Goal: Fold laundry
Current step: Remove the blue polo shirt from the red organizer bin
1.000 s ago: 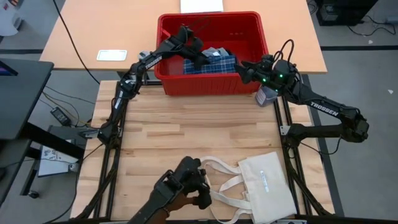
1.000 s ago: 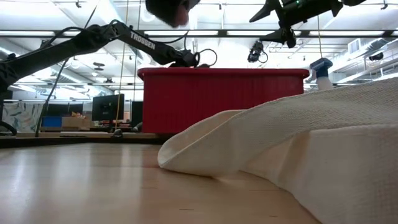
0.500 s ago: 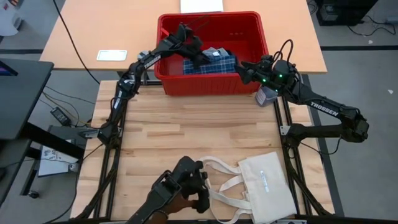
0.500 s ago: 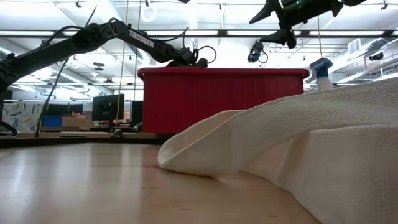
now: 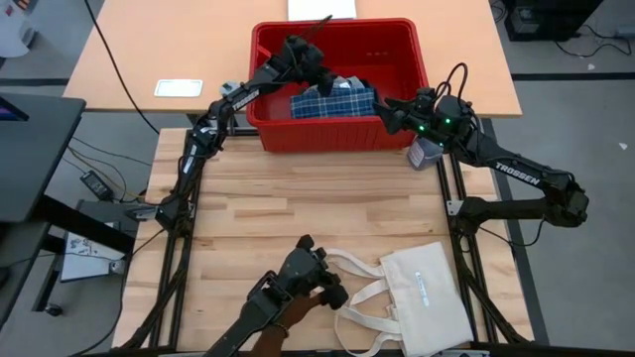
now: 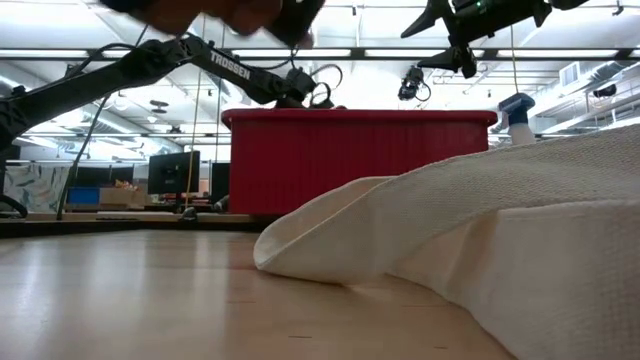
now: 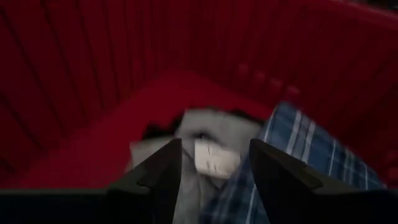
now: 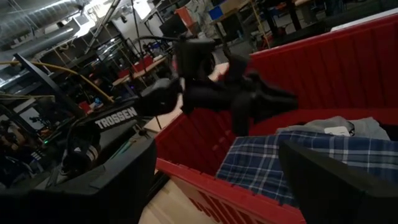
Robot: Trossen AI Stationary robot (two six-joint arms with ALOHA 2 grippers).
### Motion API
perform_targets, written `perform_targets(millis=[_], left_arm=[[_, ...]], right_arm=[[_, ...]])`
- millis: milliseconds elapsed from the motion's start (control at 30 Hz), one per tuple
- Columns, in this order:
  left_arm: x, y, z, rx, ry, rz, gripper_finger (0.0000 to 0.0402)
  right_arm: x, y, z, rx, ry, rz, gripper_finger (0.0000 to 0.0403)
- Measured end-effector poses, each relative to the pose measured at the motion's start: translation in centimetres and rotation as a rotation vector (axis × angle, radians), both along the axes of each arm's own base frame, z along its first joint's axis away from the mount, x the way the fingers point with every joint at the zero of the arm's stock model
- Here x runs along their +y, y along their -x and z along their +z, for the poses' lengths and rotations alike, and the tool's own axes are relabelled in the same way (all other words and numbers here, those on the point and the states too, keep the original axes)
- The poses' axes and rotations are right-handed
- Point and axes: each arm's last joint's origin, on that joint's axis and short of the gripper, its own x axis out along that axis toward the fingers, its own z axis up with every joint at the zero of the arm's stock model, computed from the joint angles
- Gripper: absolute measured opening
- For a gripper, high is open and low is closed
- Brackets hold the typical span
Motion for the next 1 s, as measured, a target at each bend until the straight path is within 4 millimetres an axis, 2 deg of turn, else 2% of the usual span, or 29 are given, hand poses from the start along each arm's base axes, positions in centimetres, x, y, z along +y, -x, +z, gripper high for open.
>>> perform_targets(millis=[133,267,333,467,633,867,1000], left_arm=[[0.8,0.4,-2.9,0.025,0.15,-0.007,0.0192],[0.8,1.3,-4.1,0.119,0.216,-0.026,0.0192],[0.4,1.3,-4.4,0.13,0.244,-0.093,0.0192],[-0.1,1.3,-3.7,0.005,0.37,-0.294,0.0192],[-0.8,1.4,-4.1,0.026,0.436,-0.359,0.0204],[-2.5,0.4,-2.1,0.001,0.427,-0.409,0.0289],[-2.5,0.6,-1.8,-0.007,0.429,-0.417,0.0319]], right_arm=[[0.0,0.0,0.0,0.004,0.004,0.0,0.0346],[0.0,0.0,0.0,0.004,0.006,0.001,0.0346],[0.0,0.0,0.0,0.005,0.007,0.001,0.0346],[0.0,0.0,0.0,0.004,0.007,0.005,0.0346],[0.1,0.0,0.0,0.003,0.006,0.023,0.0346],[0.1,0.0,0.0,0.002,0.003,0.027,0.0346],[0.1,0.0,0.0,0.002,0.003,0.027,0.0346]])
